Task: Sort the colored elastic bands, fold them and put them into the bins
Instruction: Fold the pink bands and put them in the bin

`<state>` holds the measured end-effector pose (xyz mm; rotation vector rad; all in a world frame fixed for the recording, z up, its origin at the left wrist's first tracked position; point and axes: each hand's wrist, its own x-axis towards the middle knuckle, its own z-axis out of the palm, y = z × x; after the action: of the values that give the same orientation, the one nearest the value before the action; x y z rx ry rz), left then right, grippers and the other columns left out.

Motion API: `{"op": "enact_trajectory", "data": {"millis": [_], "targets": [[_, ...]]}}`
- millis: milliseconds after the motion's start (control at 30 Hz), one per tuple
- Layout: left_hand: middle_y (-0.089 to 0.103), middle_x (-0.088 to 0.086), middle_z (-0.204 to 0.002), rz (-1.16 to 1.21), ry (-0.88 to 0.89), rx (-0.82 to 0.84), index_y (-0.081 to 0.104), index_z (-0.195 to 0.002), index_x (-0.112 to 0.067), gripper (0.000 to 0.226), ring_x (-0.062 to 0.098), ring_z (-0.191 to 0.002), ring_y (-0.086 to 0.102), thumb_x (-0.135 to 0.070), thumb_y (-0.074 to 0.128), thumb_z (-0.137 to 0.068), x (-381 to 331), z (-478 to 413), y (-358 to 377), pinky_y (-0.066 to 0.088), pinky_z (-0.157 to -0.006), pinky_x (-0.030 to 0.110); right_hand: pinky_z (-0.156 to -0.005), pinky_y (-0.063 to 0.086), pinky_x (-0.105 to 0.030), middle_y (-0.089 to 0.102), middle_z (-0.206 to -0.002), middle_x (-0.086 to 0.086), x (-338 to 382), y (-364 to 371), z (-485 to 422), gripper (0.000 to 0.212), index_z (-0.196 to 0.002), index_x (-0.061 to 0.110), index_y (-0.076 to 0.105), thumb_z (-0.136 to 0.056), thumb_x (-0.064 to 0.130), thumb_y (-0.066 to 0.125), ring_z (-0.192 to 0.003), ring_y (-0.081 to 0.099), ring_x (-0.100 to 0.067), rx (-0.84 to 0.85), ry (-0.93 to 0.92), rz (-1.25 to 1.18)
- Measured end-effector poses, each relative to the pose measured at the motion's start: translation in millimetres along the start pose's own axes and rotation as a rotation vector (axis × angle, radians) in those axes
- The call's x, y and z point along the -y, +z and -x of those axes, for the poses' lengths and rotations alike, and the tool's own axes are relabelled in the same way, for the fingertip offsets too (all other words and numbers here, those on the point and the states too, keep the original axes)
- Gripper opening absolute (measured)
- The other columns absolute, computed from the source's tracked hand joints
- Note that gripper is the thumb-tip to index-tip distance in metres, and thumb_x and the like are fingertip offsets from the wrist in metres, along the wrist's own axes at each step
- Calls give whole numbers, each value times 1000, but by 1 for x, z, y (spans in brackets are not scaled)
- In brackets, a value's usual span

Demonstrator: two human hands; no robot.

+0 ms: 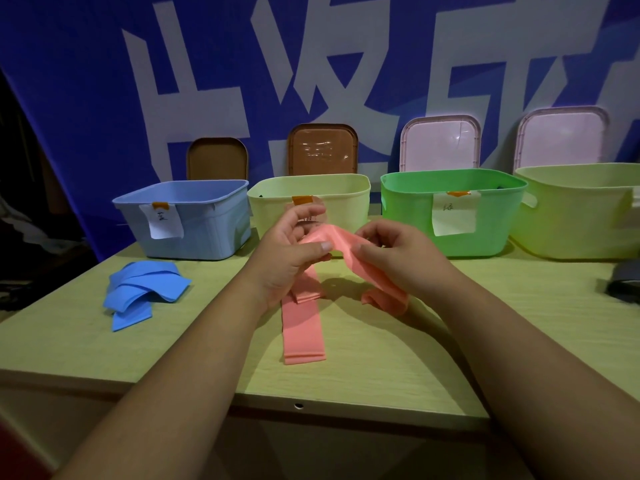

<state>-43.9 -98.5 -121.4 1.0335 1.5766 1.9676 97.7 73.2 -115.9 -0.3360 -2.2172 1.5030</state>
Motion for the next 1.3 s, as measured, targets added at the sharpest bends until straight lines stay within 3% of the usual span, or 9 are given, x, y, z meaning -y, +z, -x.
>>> {"op": "enact_trajectory", "data": {"millis": [133, 267, 433, 567, 667, 800, 933, 1133, 1300], "targets": [[66, 17, -137, 1, 10, -29, 68, -134, -17, 59, 34, -124, 70, -5, 86, -78, -1, 0, 2, 58, -104, 51, -56, 66, -45, 67, -113, -6, 1, 0, 3, 10, -113, 27, 75, -104, 30, 72, -84, 77, -33, 22, -17, -5], [69, 14, -134, -13, 13, -63, 67, -132, -13, 60, 33, -125, 69, -7, 88, -76, -2, 3, 5, 59, -103, 48, -48, 54, -17, 69, -112, -2, 1, -1, 4, 20, -124, 33, 74, -106, 35, 67, -82, 70, -14, -23, -104, 103], [75, -5, -126, -205, 76, -96, 66, -132, -20, 57, 14, -119, 72, -2, 87, -82, -14, 12, 16, 60, -99, 34, -60, 59, -20, 76, -99, 14, -4, 0, 7, 21, -117, 46, 78, -101, 34, 72, -81, 71, -7, -75, -156, 50], [75, -6, -121, -286, 110, -107, 66, -127, -21, 54, 11, -114, 73, 4, 85, -83, -35, 19, 28, 61, -92, 27, -72, 57, -15, 79, -103, 21, 7, -4, 12, 20, -116, 36, 83, -100, 27, 74, -90, 70, 3, -108, -189, -44], [75, -3, -120, -354, 174, -144, 65, -125, -24, 52, 11, -114, 73, 1, 85, -85, -58, 26, 32, 62, -95, 31, -69, 54, -11, 80, -102, 18, 26, -10, 21, 20, -117, 30, 83, -101, 23, 73, -90, 70, 3, -108, -220, -64], [74, 1, -117, -368, 239, -152, 64, -125, -24, 53, 12, -111, 74, 2, 86, -84, -98, 38, 40, 63, -97, 37, -69, 53, -15, 79, -97, 16, 57, -17, 40, 19, -115, 31, 84, -102, 23, 72, -85, 70, 1, -133, -279, -84], [73, 3, -121, -394, 228, -43, 62, -129, -22, 58, 16, -113, 74, 4, 86, -83, -139, 55, 51, 63, -97, 43, -80, 59, -21, 80, -102, 14, 87, -29, 62, 18, -111, 32, 84, -102, 21, 73, -95, 73, -3, -183, -345, -135], [74, 14, -125, -249, 152, 142, 63, -136, -8, 38, 28, -119, 73, 9, 54, -103, -192, 89, 62, 61, -95, 36, -79, 60, -29, 82, -104, 0, 115, -45, 100, 17, -115, 24, 84, -100, 21, 75, -92, 76, -16, -126, -307, -239], [79, 9, -117, -367, 146, 145, 68, -129, -12, 38, 25, -113, 76, 11, 61, -99, -207, 112, 76, 63, -90, 36, -89, 63, -41, 82, -107, 4, 120, -48, 123, 17, -113, 33, 84, -100, 27, 75, -102, 77, -25, -92, -308, -162]]}}
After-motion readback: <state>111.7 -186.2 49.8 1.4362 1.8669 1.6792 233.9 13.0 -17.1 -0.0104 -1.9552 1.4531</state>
